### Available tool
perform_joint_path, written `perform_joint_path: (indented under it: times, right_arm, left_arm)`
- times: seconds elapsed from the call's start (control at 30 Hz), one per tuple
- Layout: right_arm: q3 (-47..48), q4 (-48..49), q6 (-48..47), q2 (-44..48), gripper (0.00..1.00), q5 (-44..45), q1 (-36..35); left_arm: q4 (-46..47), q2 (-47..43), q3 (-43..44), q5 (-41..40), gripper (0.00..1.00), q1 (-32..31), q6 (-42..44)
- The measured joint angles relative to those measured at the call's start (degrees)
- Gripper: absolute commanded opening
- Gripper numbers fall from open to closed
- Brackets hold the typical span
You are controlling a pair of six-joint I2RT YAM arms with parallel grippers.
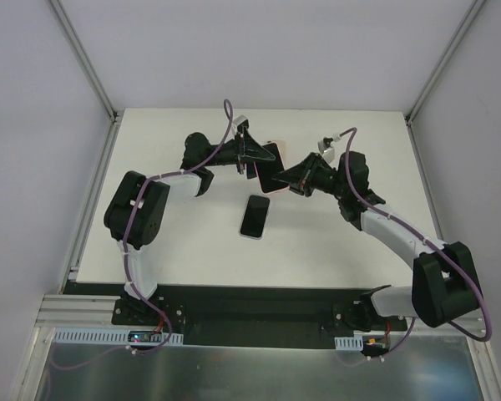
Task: Take the phone out of the phone case
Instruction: Adjust the phone.
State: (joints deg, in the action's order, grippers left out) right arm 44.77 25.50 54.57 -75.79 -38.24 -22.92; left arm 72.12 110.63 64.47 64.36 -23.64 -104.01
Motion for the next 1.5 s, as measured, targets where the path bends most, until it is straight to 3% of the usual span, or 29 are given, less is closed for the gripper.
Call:
perform_joint_path:
  times: [0.03, 0.07, 0.13, 0.17, 0.2, 0.27, 0.3, 0.43, 0.5, 0.7, 0.83, 1.0, 1.27, 1.5]
  right_arm:
    - [0.0, 1.2, 0.6, -0.4, 0.01, 0.0, 0.0]
    - [0.0, 2.5, 1.4, -0.8, 0.01, 0.0, 0.0]
    - [0.0, 5.0, 2.7, -1.6, 0.01, -0.2, -0.1]
    - [-0.1, 6.6, 3.5, -1.9, 0.01, -0.4, -0.1]
    - [-0.1, 8.2, 4.4, -2.2, 0.04, -0.5, -0.1]
    - [-0.3, 9.7, 5.8, -2.4, 0.29, -0.8, -0.1]
    - [-0.6, 10.3, 6.4, -2.5, 0.5, -0.8, -0.1]
    - [-1.0, 8.5, 4.7, -2.3, 0.88, 0.9, -0.1]
    - [-1.0, 2.6, 1.6, -0.7, 0.97, 3.0, -0.2]
    - [0.7, -19.7, -10.3, 11.9, 0.97, 15.8, -1.3]
    - [3.8, -28.0, -14.6, 17.5, 0.96, 22.6, -2.6]
    - [7.6, -36.3, -18.1, 17.7, 0.96, 29.5, -6.1]
    - [9.0, -43.2, -20.8, 16.9, 0.96, 34.4, -9.3]
    - [10.0, -46.1, -22.4, 15.6, 0.96, 36.4, -9.4]
  left_arm:
    - [0.0, 0.1, 0.1, 0.0, 0.47, 0.0, -0.1]
    - [0.0, 0.1, 0.1, 0.0, 0.34, 0.0, -0.2]
    - [-0.1, 0.1, 0.3, 0.2, 0.2, 0.0, 0.1]
    - [-0.1, 0.1, 0.3, 0.2, 0.01, 0.1, 0.2]
    - [-0.2, 0.1, 0.3, 0.1, 0.0, 0.1, 0.2]
    - [0.1, 0.1, 0.4, 0.1, 0.0, 0.2, 1.2]
    - [0.1, 0.1, 0.5, 0.2, 0.0, 0.2, 1.7]
    - [-0.6, 0.0, 0.7, 0.6, 0.0, 0.0, 2.9]
    - [-1.7, -0.1, 0.7, 1.2, 0.0, -0.1, 4.1]
    - [-7.0, -1.4, 0.7, 1.8, 0.0, 0.0, 8.7]
    - [-12.8, -4.3, 0.5, 1.5, 0.0, 0.0, 13.5]
    - [-26.6, -11.4, 0.2, -0.4, 0.0, 0.0, 24.0]
    - [-36.6, -14.4, 0.2, -2.0, 0.0, 0.0, 31.3]
    - [-39.1, -14.4, 0.2, -3.0, 0.0, 0.1, 32.9]
